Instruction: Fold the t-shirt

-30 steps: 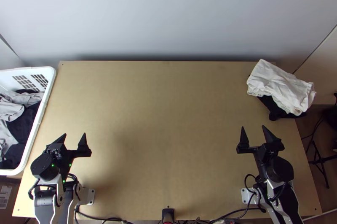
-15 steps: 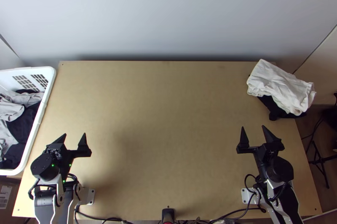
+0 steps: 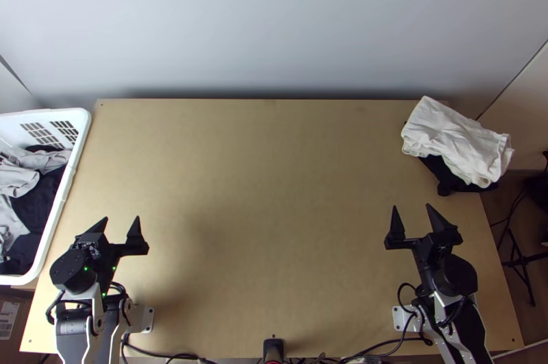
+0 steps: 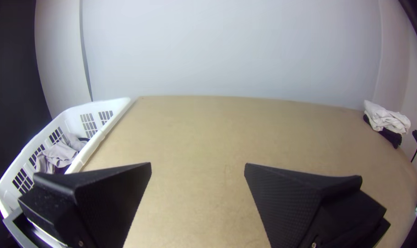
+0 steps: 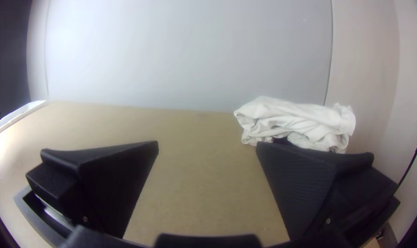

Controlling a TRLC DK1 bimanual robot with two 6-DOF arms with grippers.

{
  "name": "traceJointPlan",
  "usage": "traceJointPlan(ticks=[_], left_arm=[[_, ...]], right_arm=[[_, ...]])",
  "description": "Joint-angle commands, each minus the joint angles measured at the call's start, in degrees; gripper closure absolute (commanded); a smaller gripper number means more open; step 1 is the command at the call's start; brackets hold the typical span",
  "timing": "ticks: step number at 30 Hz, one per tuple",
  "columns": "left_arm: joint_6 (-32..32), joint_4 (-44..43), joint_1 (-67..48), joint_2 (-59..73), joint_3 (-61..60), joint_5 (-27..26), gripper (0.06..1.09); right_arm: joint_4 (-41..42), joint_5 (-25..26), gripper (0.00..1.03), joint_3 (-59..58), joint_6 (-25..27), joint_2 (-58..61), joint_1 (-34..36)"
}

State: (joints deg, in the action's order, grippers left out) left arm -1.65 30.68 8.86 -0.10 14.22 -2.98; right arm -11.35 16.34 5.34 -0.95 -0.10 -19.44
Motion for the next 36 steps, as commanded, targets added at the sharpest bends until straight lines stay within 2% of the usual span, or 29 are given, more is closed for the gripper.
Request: traceJointPlan(ticks=[1, 2, 4, 5, 8, 9, 10, 11, 12, 13, 15, 18, 22, 24, 27, 29, 34, 36], left_arm=[[-0.02, 0.00, 0.01, 0.01, 0.02, 0.00, 0.10], [-0.02, 0.00, 0.01, 0.01, 0.02, 0.00, 0.10], [-0.02, 0.00, 0.01, 0.01, 0.02, 0.00, 0.10], [-0.02, 0.00, 0.01, 0.01, 0.02, 0.00, 0.10], [0.07, 0.00, 0.01, 0.01, 0.02, 0.00, 0.10], [-0.02, 0.00, 0.01, 0.01, 0.02, 0.00, 0.10], [-0.02, 0.00, 0.01, 0.01, 0.02, 0.00, 0.10], [0.07, 0.00, 0.01, 0.01, 0.02, 0.00, 0.10], [-0.02, 0.00, 0.01, 0.01, 0.02, 0.00, 0.10], [0.07, 0.61, -0.07, 0.01, 0.11, -0.09, 0.10], [-0.02, 1.14, -1.83, -0.08, 0.28, 0.00, 0.10], [-5.64, 2.11, -5.44, -0.17, 1.25, 0.17, 0.10], [-5.91, 2.02, -5.00, -0.17, 0.72, 1.05, 0.10], [-4.85, 1.40, -5.61, -0.08, 1.25, 0.96, 0.10], [-3.89, -1.32, -5.70, 0.19, 1.60, 1.05, 0.10], [-3.71, -1.58, -3.33, 1.42, 2.74, 3.07, 0.10], [-3.54, 0.17, 7.22, 12.23, 10.22, 4.21, 0.10], [-3.45, 0.26, 9.33, 16.27, 12.68, 6.15, 0.10]], right_arm=[[0.02, 0.01, 0.03, 0.11, -0.02, 0.01, 0.02], [0.02, -0.08, 0.03, 0.02, -0.81, 0.01, -0.07], [-1.92, 0.01, 0.03, 0.11, -9.51, -0.08, -0.77], [-2.53, 0.01, 0.03, 0.11, -12.32, -0.08, -0.77], [-1.92, 0.45, 0.03, 0.19, -13.99, -0.08, 0.37], [-0.95, 1.15, 0.03, 0.37, -13.81, -0.17, 0.46], [1.07, 1.77, 0.03, 1.25, -9.95, -0.17, 0.46], [3.53, 1.24, 0.03, 2.13, -3.97, -0.17, 0.19], [8.37, 0.89, 0.03, 2.21, -0.19, -0.08, -0.86], [11.27, 0.89, 0.03, 2.57, 1.21, -0.08, -1.48], [11.79, 0.98, 0.03, 5.91, 1.92, 1.33, -1.56], [5.38, 2.38, 0.03, 15.05, 1.30, 10.91, -1.21], [-10.71, 3.09, 0.03, 30.52, 0.16, 29.37, -1.30], [-15.54, 2.82, 0.03, 35.09, -0.02, 33.94, -1.30], [-15.63, 2.29, 0.03, 39.13, -4.94, 33.94, 0.37], [-15.98, 2.12, 0.03, 42.20, -7.75, 34.20, 1.25], [-19.41, 2.21, 0.03, 47.21, -6.70, 36.31, -0.51], [-20.20, 2.21, 0.03, 47.13, -5.64, 36.40, -0.51]])
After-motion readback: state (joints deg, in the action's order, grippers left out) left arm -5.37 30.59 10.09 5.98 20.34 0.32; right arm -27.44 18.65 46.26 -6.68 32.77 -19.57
